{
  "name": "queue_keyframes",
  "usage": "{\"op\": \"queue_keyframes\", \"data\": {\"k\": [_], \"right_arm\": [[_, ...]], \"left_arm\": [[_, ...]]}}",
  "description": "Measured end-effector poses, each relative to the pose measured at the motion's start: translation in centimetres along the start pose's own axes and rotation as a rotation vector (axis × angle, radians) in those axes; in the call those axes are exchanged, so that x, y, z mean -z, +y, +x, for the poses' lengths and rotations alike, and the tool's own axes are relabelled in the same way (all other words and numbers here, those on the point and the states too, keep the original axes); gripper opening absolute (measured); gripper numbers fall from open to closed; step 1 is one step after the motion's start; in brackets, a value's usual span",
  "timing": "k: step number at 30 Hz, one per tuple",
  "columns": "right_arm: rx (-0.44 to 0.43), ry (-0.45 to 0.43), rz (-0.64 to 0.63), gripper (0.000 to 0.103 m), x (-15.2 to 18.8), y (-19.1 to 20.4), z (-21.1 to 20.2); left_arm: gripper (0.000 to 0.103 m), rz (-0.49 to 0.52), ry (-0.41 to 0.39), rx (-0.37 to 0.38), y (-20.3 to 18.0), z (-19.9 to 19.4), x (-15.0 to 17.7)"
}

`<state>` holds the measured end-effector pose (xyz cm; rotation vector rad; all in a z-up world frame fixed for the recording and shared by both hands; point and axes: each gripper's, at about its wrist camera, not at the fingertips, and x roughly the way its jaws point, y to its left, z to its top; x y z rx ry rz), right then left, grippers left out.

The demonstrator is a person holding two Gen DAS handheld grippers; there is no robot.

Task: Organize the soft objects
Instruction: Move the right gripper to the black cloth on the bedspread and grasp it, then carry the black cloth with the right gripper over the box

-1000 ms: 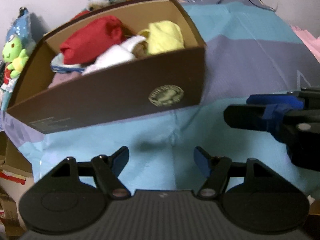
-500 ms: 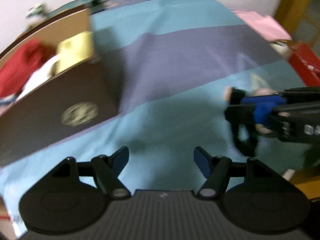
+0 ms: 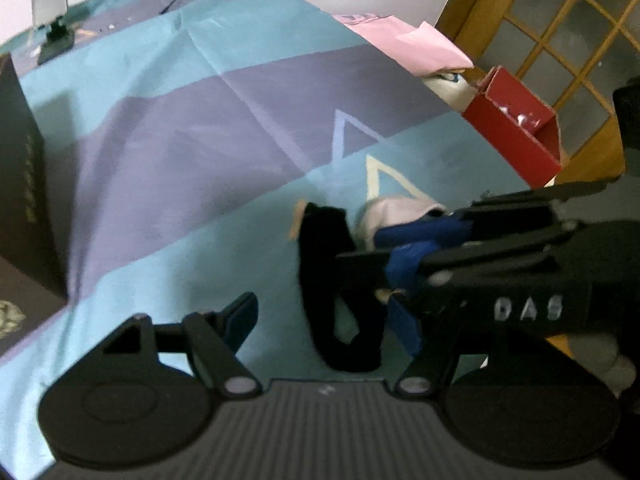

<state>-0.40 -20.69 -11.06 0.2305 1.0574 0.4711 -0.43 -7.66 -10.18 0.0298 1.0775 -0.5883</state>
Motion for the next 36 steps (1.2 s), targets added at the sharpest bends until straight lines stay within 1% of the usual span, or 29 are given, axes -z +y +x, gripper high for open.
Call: {"op": "queue_keyframes", "data": {"k": [1,3,6,8,10,14,20,22,23,27,29,32,36], "right_arm": [[-0.004,0.009,-0.002,0.02,-0.2,0.0,0.3],[-0.001,0.027,-0.012,0.02,-0.5,0.2,0.8],[0.007,0.051,-0.039,0.019,-0.8,0.6,1.6],[0.014,0.064,-0.045,0.019,-1.0,0.7,2.0],[0.018,0.068,-0.059,0.019,-1.1,0.9,2.3],[0.023,0.088,-0.071,0.02,-1.4,1.1,2.6],[-0.017,0.1,0.019,0.02,-1.9,0.6,2.6],[-0.048,0.109,0.05,0.02,-2.0,0.6,2.7],[-0.06,0.11,0.063,0.023,-2.1,0.8,2.8],[-0.11,0.105,0.103,0.023,-2.6,2.1,3.3],[-0.137,0.107,0.125,0.022,-3.0,2.9,3.6],[-0.186,0.105,0.149,0.022,-3.5,4.3,3.9],[-0.261,0.065,0.14,0.022,-4.6,7.2,3.8]], "left_arm": [[0.059,-0.007,0.001,0.014,0.0,0.3,0.0],[0.051,-0.019,0.021,0.03,0.1,0.9,0.0],[0.039,-0.053,0.029,0.052,0.7,1.4,0.1],[0.004,-0.056,0.016,0.041,1.0,1.3,0.4],[0.002,-0.063,0.012,0.023,1.3,1.3,0.5],[0.001,-0.094,0.004,0.021,2.2,0.9,0.8],[0.0,-0.112,-0.049,-0.016,3.9,-1.3,1.2],[0.0,-0.13,-0.062,-0.009,4.6,-2.1,1.3],[0.0,-0.137,-0.069,-0.003,4.9,-2.5,1.4],[0.0,-0.145,-0.109,0.025,5.7,-4.3,2.0],[0.0,-0.149,-0.123,0.013,6.1,-5.1,2.1],[0.0,-0.175,-0.151,0.013,7.6,-6.7,2.6],[0.0,-0.187,-0.216,-0.003,9.5,-10.2,3.2]]}}
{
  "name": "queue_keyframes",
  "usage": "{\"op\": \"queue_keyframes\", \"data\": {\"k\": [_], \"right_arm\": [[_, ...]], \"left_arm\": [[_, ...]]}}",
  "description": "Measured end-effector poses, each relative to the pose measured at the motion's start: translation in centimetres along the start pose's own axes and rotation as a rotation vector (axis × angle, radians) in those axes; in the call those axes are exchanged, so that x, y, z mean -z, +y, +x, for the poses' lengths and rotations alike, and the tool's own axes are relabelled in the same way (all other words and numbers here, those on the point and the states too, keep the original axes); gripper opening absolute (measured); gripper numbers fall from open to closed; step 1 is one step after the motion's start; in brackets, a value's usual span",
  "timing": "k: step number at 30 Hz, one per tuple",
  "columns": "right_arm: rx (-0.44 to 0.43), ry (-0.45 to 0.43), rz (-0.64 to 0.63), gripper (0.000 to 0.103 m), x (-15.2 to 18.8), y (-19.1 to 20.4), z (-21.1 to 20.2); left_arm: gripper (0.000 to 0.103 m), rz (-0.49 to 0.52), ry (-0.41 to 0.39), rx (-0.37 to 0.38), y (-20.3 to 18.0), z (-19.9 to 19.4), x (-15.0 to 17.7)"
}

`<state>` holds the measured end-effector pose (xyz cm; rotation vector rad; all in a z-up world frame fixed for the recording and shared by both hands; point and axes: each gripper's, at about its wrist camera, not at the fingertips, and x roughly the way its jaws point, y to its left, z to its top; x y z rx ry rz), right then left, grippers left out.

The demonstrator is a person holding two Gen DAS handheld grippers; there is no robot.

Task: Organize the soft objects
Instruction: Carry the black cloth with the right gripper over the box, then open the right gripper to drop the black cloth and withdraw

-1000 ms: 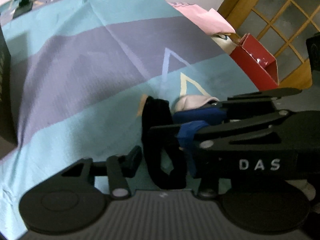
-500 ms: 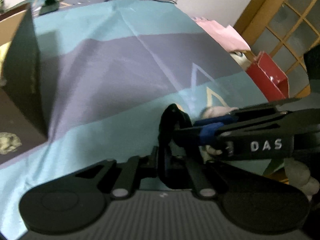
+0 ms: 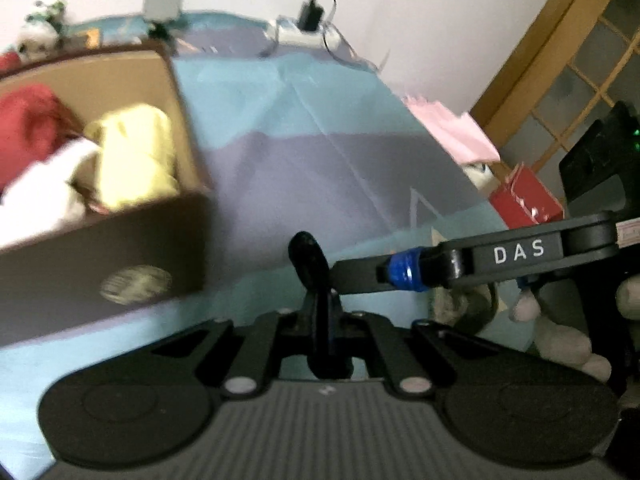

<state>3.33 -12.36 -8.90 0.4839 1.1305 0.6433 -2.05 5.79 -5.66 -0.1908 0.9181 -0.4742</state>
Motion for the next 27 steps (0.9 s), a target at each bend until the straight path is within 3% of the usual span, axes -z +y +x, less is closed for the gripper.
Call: {"op": "queue_keyframes", "data": {"k": [9,16,21,27], "right_arm": [[-0.18,-0.107,-0.101,0.022,-1.9,7.6,0.3],[-0.264,-0.174,-0.093,0.023,-3.5,10.4,1.8],[-0.168,-0.232,-0.124,0.023,-4.6,12.1,4.6],[-0.031,-0.267,-0.131,0.023,-4.7,12.1,6.3]], "left_arm": [[0.0,0.033,-0.176,0.065,2.4,-7.8,-2.1],[0.0,0.102,-0.275,0.035,4.7,-11.6,-4.0],[0.0,0.102,-0.287,-0.041,7.7,-11.1,-5.1],[0.0,0.061,-0.231,-0.114,11.0,-7.9,-6.4]]}}
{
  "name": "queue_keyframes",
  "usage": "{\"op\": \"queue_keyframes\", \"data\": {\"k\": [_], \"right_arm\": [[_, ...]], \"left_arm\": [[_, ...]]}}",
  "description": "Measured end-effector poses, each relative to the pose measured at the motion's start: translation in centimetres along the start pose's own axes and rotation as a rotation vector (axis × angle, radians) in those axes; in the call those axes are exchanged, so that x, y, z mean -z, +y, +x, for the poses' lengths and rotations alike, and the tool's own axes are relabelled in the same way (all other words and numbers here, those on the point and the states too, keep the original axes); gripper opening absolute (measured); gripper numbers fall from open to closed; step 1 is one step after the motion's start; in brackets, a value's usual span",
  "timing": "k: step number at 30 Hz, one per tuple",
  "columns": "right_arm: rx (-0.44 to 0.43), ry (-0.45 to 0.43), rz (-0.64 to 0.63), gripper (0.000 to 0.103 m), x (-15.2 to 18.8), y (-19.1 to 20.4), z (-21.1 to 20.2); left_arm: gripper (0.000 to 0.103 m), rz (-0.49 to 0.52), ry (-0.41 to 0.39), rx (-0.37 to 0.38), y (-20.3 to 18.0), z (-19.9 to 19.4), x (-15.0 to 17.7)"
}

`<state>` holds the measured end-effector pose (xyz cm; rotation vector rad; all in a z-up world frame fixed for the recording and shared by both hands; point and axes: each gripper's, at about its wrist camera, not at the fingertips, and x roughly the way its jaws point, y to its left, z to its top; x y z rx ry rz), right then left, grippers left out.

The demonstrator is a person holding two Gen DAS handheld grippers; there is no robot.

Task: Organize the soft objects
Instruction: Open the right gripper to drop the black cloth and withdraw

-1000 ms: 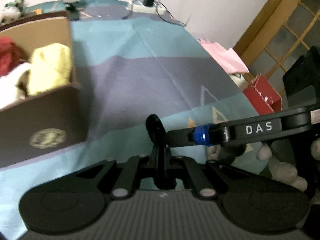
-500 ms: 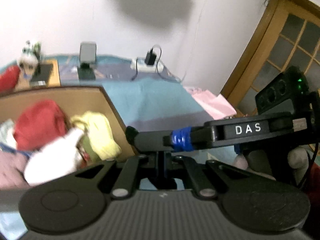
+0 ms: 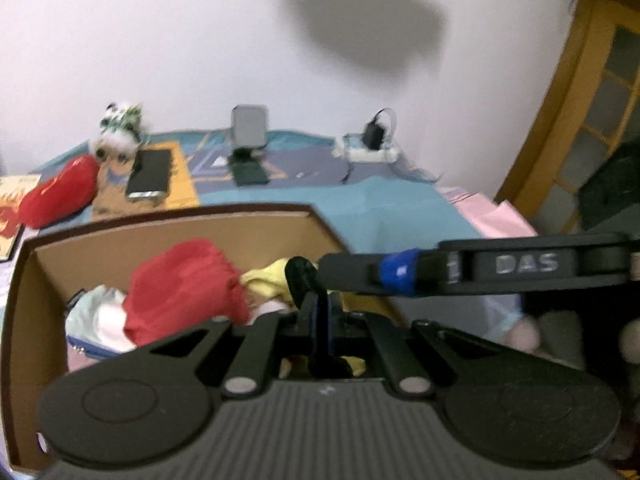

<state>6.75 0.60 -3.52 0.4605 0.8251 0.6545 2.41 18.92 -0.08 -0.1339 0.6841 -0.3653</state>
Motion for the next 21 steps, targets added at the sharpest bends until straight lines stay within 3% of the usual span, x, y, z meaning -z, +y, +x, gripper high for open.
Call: {"op": "queue_keyframes", "data": {"k": [7,10,21], "right_arm": [[0.101,-0.008,-0.071,0.023,1.1,0.4,0.1],[0.124,0.0,-0.076,0.023,1.5,0.3,0.1],[0.103,0.032,-0.099,0.023,2.6,0.7,-0.5]], "left_arm": [[0.005,-0.041,0.122,-0.119,2.4,3.8,1.4],[0.051,-0.078,0.155,-0.181,3.2,4.3,1.9],[0.052,-0.104,0.146,-0.331,3.2,1.1,1.9]]}}
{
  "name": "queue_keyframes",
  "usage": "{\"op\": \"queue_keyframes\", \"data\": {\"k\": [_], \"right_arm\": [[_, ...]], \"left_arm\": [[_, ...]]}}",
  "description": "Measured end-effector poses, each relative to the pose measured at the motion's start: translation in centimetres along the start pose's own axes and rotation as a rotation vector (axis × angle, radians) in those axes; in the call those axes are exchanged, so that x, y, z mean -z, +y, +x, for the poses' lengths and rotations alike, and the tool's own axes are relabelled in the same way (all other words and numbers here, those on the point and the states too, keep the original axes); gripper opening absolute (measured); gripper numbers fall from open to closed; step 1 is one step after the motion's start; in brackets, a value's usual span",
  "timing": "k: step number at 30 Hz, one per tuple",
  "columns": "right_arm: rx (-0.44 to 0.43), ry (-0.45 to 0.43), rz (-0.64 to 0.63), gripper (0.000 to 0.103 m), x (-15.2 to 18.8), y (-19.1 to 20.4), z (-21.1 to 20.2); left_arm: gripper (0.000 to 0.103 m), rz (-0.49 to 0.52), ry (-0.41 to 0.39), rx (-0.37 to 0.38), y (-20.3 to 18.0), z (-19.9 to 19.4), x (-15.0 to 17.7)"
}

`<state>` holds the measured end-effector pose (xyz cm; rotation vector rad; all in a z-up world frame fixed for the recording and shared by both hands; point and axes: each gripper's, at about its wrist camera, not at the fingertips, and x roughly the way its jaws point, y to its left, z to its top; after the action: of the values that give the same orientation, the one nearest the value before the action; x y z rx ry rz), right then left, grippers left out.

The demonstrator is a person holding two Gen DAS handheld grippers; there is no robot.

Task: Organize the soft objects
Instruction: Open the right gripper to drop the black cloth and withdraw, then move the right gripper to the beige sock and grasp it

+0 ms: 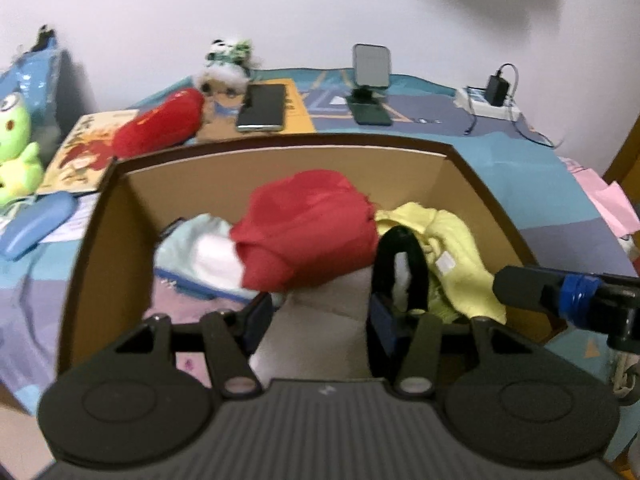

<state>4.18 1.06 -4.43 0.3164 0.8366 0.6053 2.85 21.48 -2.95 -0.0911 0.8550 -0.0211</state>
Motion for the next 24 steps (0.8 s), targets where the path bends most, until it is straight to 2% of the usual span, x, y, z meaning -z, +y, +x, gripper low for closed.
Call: {"op": "queue_keyframes", "data": {"k": [14,19,24], "right_arm": [[-0.151,0.102,-0.069,0.023,1.9,-0.2,-1.2],[-0.158,0.155,-0.079,0.023,3.1,-1.6,-1.7],[-0.126,0.184,-0.074,0.023,4.0,-4.2,-2.9]], "left_arm": [[0.056,-0.04,0.0,-0.178,-1.5,-4.8,2.9],[0.057,-0.034,0.027,-0.18,-3.3,-5.4,4.7],[0.057,0.002,0.066,-0.112,-6.3,-4.6,6.5]]}}
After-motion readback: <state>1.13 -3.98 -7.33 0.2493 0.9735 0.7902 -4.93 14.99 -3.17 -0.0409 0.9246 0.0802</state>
